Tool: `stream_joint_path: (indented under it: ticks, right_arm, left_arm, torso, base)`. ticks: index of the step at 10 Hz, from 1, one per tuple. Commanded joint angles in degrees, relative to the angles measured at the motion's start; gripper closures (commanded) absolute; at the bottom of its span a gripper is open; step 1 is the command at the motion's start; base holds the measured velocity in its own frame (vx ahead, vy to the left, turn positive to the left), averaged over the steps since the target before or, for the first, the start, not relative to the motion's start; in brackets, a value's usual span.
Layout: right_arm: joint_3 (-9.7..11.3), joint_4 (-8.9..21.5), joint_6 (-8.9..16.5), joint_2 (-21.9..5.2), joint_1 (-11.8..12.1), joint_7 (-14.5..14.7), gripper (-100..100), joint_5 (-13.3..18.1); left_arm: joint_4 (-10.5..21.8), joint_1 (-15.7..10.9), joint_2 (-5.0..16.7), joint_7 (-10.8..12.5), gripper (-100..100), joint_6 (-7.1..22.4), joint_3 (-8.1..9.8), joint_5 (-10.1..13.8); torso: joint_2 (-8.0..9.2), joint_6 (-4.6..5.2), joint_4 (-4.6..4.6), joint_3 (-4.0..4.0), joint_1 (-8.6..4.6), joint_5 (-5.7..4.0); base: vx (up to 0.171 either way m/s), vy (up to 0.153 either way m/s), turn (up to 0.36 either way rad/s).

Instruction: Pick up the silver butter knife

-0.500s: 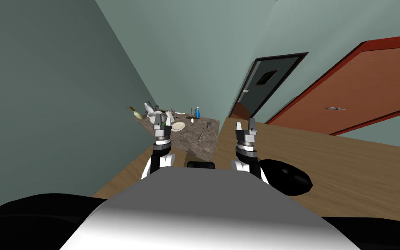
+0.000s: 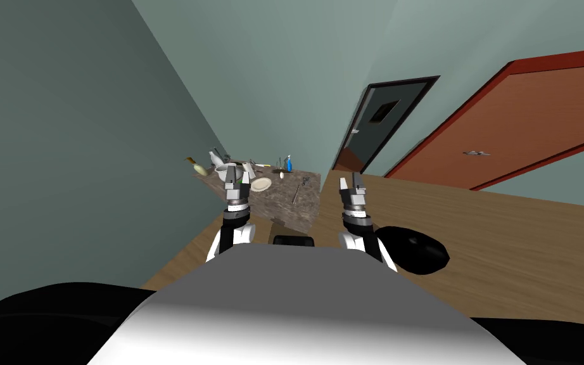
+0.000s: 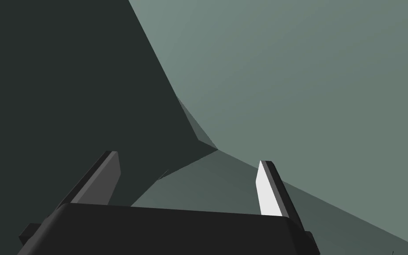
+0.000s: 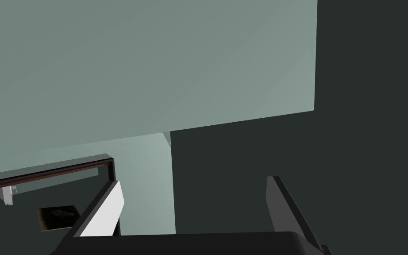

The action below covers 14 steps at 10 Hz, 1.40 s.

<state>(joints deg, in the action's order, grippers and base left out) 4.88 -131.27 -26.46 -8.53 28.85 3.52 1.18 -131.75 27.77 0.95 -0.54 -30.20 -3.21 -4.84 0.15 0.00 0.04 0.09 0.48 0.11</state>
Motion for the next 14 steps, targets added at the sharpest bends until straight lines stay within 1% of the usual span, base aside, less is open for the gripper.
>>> stream_joint_path:
  ticks: [1, 5, 9, 10, 12, 13, 14]
  right_arm:
    - [0.5, 1.1, 1.3, -2.5, -1.5, 0.4, -100, -0.5]
    - [2.3, 3.8, 5.9, -9.4, -5.5, 1.8, -100, -2.1]
    - [4.4, 7.8, 12.2, -16.5, -10.0, 3.9, -100, -4.2]
    - [4.4, 7.8, 12.2, -17.2, -10.0, 3.9, -100, -4.2]
    - [5.5, 10.2, 15.9, -20.9, -12.4, 5.1, -100, -5.5]
    - [5.5, 10.2, 15.9, -21.3, -12.4, 5.1, -100, -5.5]
    - [6.1, 11.6, 17.9, -23.3, -13.5, 5.8, -100, -6.2]
  left_arm:
    - [0.0, 0.0, 0.0, 0.0, 0, 0.0, 0.00, 0.0]
    - [0.0, 0.0, 0.0, 0.0, 0, 0.0, 0.00, 0.0]
    - [0.0, 0.0, 0.0, 0.0, 0, 0.0, 0.00, 0.0]
    - [0.0, 0.0, 0.0, 0.0, 0, 0.0, 0.00, 0.0]
    - [0.0, 0.0, 0.0, 0.0, 0, 0.0, 0.00, 0.0]
    - [0.0, 0.0, 0.0, 0.0, 0, 0.0, 0.00, 0.0]
    - [0.0, 0.0, 0.0, 0.0, 0, 0.0, 0.00, 0.0]
  torso:
    - [0.00, 0.00, 0.00, 0.00, 0.00, 0.00]
    - [-0.07, -0.01, -0.02, -0.04, 0.20, 0.05]
    - [-0.01, -0.01, 0.00, 0.00, 0.15, 0.05]
    - [-0.13, -0.02, -0.03, -0.07, 0.16, 0.04]
    - [-0.15, -0.01, -0.04, -0.09, -0.05, 0.00]
    - [-0.17, -0.01, -0.04, -0.10, 0.00, 0.01]
    - [-0.17, 0.00, -0.04, -0.10, -0.11, -0.01]
  base:
    - [-0.038, 0.135, -0.080]
    - [-0.031, 0.165, -0.069]
    - [-0.048, 0.169, -0.039]
    - [-0.004, 0.119, -0.004]
    - [-0.014, 0.119, 0.002]
    - [-0.008, 0.095, -0.001]
    - [-0.015, 0.097, 0.015]
